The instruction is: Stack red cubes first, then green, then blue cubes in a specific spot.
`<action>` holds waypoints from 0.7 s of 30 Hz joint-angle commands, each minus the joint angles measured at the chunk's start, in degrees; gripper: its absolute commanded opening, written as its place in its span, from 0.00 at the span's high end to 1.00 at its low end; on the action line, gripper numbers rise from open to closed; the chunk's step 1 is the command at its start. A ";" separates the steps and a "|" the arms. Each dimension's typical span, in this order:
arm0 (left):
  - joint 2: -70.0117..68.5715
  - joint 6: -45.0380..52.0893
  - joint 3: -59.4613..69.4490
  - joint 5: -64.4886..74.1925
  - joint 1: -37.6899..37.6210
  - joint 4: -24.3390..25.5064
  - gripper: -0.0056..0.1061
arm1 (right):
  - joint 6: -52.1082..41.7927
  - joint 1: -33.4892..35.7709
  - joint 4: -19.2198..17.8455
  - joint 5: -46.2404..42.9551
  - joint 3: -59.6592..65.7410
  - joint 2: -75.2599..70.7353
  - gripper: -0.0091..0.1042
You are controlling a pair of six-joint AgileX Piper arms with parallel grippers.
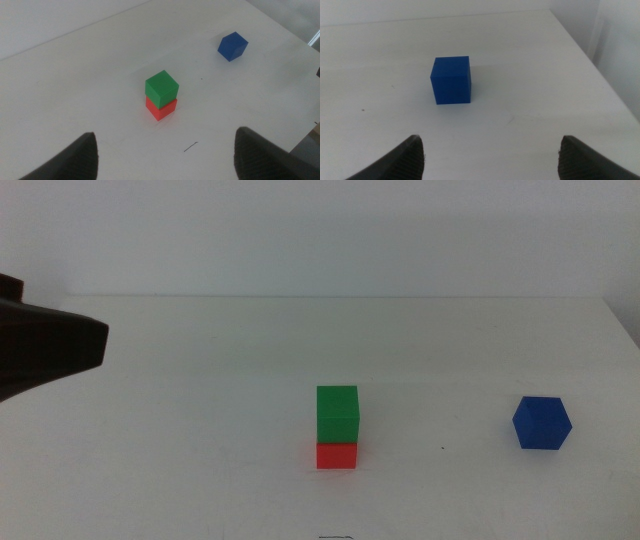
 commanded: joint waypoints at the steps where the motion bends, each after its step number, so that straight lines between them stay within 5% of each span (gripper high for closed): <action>1: 0.05 -0.13 -1.23 -3.48 0.06 -2.89 0.12 | -1.46 -0.22 -3.13 -4.71 -1.04 -1.29 0.27; 21: 0.05 -0.13 -1.23 -3.48 0.06 -2.89 0.12 | -1.28 -0.22 -5.14 -19.28 -1.04 -1.29 0.27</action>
